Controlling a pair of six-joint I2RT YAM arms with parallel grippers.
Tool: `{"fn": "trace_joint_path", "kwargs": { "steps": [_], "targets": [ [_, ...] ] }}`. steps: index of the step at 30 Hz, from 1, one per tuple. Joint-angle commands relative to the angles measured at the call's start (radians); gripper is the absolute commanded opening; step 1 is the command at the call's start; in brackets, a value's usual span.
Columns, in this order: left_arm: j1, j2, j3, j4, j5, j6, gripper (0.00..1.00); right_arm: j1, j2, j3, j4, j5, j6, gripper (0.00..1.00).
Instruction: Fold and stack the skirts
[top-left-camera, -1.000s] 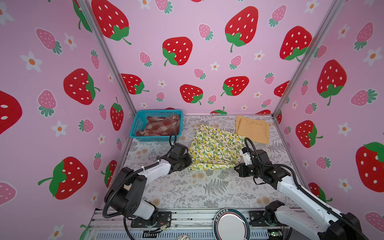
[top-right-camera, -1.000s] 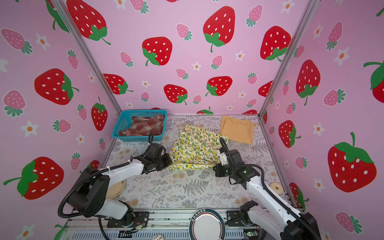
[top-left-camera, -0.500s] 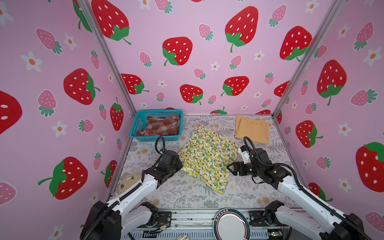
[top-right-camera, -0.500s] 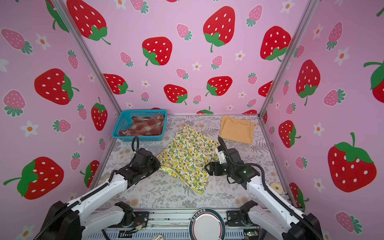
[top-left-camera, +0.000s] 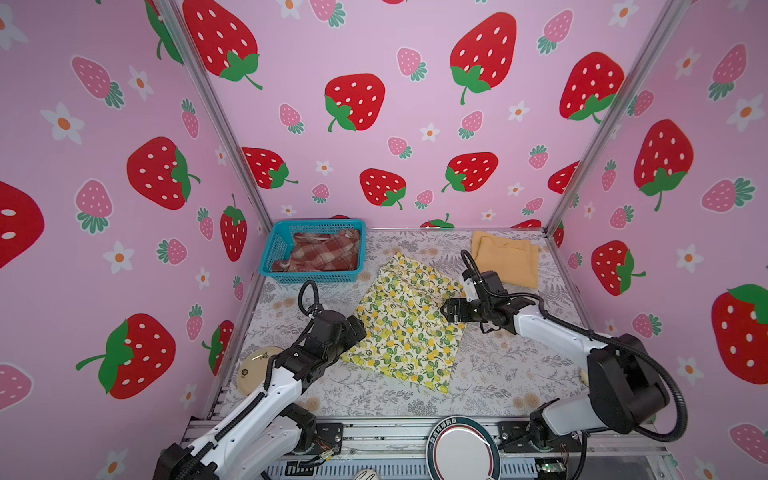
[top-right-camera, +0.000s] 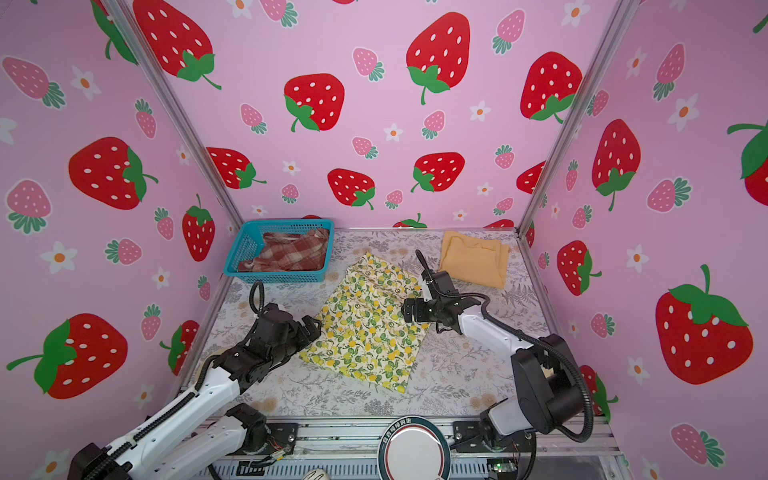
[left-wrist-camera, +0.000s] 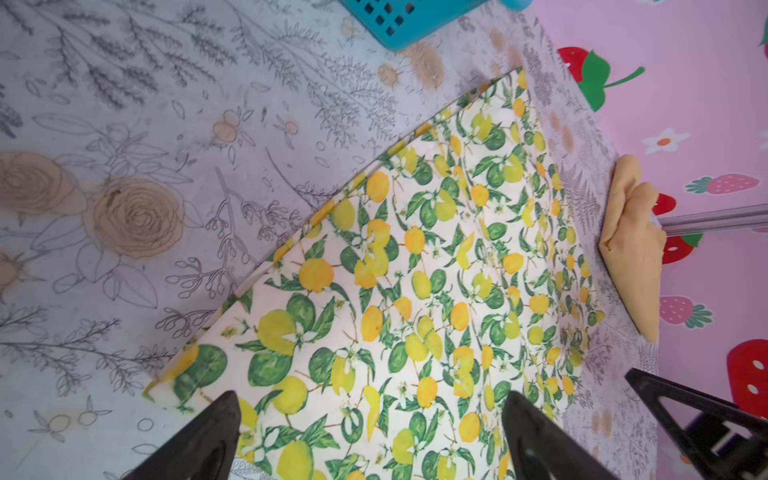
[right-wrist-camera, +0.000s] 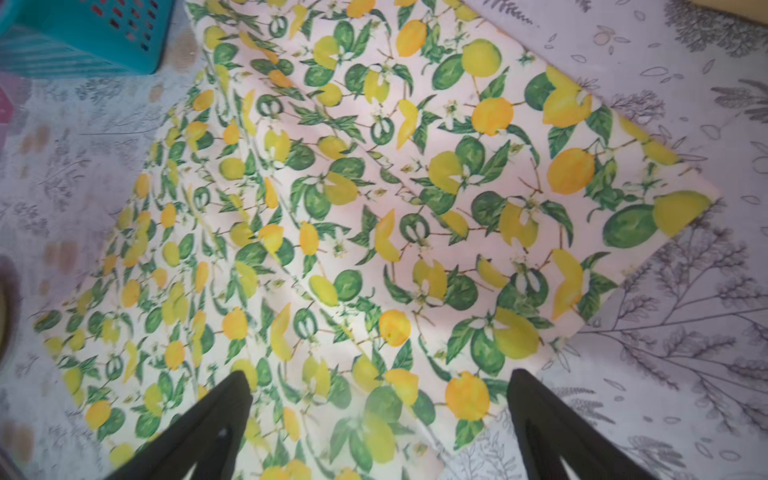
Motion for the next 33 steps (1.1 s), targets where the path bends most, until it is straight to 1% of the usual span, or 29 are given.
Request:
{"fn": "trace_joint_path", "kwargs": {
  "steps": [1, 6, 9, 12, 14, 16, 19, 22, 28, 33],
  "targets": [
    [0.005, 0.126, 0.175, 0.051, 0.023, 0.069, 0.99, -0.048, 0.066, 0.069, 0.044, 0.029, -0.044, 1.00],
    [-0.006, 0.437, 0.428, 0.150, 0.129, 0.110, 0.99, -0.114, 0.175, 0.123, 0.088, -0.022, -0.050, 1.00],
    [-0.009, 0.613, 0.586, 0.160, 0.160, 0.132, 0.99, -0.135, 0.247, 0.169, 0.090, -0.012, -0.066, 1.00],
    [-0.014, 0.766, 0.725, 0.167, 0.216, 0.132, 0.99, -0.158, 0.310, 0.196, 0.096, -0.034, -0.069, 1.00],
    [-0.020, 0.853, 0.808, 0.164, 0.261, 0.129, 0.99, -0.170, 0.329, 0.193, 0.109, -0.044, -0.063, 1.00],
    [-0.031, 0.939, 0.895, 0.142, 0.280, 0.133, 0.99, -0.181, 0.329, 0.176, 0.129, -0.039, -0.056, 1.00],
    [-0.044, 1.051, 1.007, 0.098, 0.293, 0.140, 0.99, -0.196, 0.322, 0.150, 0.142, -0.025, -0.049, 1.00],
    [-0.053, 1.143, 1.085, 0.055, 0.300, 0.140, 0.99, -0.215, 0.316, 0.130, 0.149, -0.024, -0.049, 1.00],
    [-0.059, 1.267, 1.180, -0.025, 0.293, 0.137, 0.99, -0.256, 0.291, 0.085, 0.157, -0.026, -0.047, 1.00],
    [-0.065, 1.344, 1.230, -0.041, 0.297, 0.145, 0.99, -0.277, 0.245, 0.038, 0.157, -0.005, -0.050, 1.00]
  ]
}}
